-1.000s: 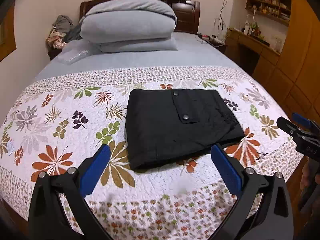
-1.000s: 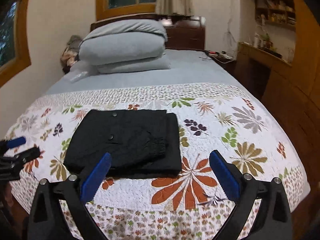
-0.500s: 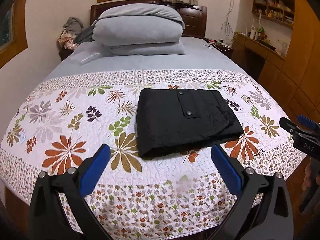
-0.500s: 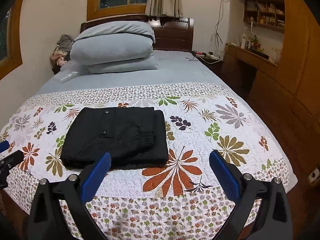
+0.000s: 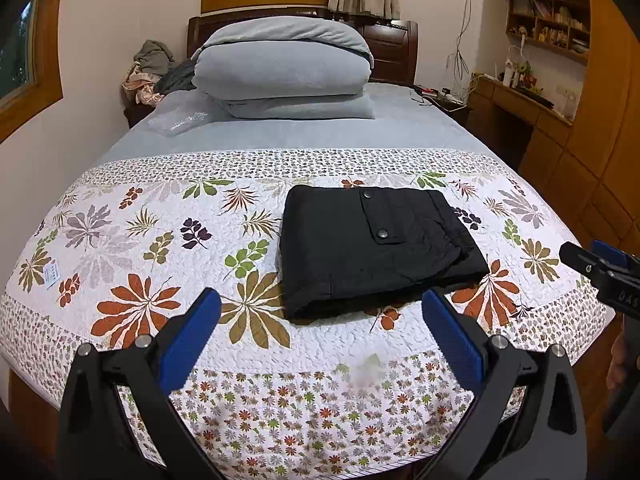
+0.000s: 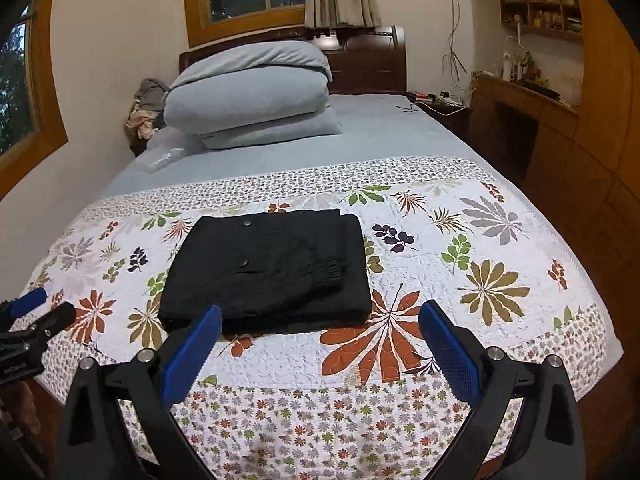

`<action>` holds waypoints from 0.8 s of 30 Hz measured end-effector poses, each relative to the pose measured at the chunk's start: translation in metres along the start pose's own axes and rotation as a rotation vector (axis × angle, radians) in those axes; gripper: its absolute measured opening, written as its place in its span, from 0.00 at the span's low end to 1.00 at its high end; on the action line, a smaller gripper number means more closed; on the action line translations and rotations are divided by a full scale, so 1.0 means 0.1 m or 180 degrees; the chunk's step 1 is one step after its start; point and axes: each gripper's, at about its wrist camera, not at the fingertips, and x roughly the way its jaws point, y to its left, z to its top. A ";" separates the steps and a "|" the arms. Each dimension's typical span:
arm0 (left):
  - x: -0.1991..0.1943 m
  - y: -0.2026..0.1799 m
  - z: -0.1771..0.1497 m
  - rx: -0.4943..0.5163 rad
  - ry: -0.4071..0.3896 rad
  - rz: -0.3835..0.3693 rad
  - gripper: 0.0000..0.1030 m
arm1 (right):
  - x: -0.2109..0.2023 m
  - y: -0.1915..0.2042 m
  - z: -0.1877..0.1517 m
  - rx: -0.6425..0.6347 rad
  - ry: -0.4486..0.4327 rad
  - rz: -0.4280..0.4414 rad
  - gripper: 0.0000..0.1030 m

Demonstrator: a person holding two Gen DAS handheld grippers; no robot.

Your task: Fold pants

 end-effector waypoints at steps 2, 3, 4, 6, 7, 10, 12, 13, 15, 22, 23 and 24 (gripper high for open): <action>0.00 0.01 0.00 0.0005 -0.0004 0.0010 0.97 | 0.00 0.01 0.00 -0.0010 0.0000 -0.0010 0.97; 0.01 0.01 0.00 0.0003 -0.0004 0.0013 0.97 | -0.01 0.01 0.00 -0.0004 -0.0005 -0.0013 0.97; 0.01 0.01 0.00 0.0002 -0.0003 0.0013 0.97 | -0.01 0.01 0.00 -0.0007 -0.0013 -0.0025 0.97; 0.01 0.01 0.00 0.0001 0.0011 0.0014 0.97 | -0.02 0.02 0.01 -0.0033 -0.0021 -0.0052 0.97; 0.01 0.01 0.00 -0.0002 0.0010 0.0014 0.97 | -0.02 0.03 0.01 -0.0048 -0.0026 -0.0065 0.97; 0.00 0.02 0.01 -0.0009 -0.0008 0.0006 0.97 | -0.03 0.06 0.00 -0.0105 -0.0041 -0.0075 0.97; -0.01 0.02 0.01 -0.0020 -0.0019 -0.0011 0.97 | -0.05 0.08 0.01 -0.0133 -0.0056 -0.0073 0.97; -0.02 0.02 0.01 -0.0041 -0.0024 -0.0041 0.97 | -0.05 0.08 0.01 -0.0154 -0.0063 -0.0082 0.97; -0.03 0.05 0.01 -0.0093 -0.0037 -0.0141 0.97 | -0.07 0.10 0.01 -0.0208 -0.0088 -0.0117 0.97; -0.07 0.08 -0.01 -0.0169 -0.0118 -0.0166 0.98 | -0.08 0.12 0.02 -0.0273 -0.0106 -0.0158 0.97; -0.08 0.10 -0.01 -0.0228 -0.0135 -0.0208 0.98 | -0.07 0.12 0.02 -0.0278 -0.0102 -0.0156 0.97; -0.08 0.12 -0.01 -0.0278 -0.0155 -0.0237 0.97 | -0.08 0.13 0.01 -0.0287 -0.0102 -0.0156 0.97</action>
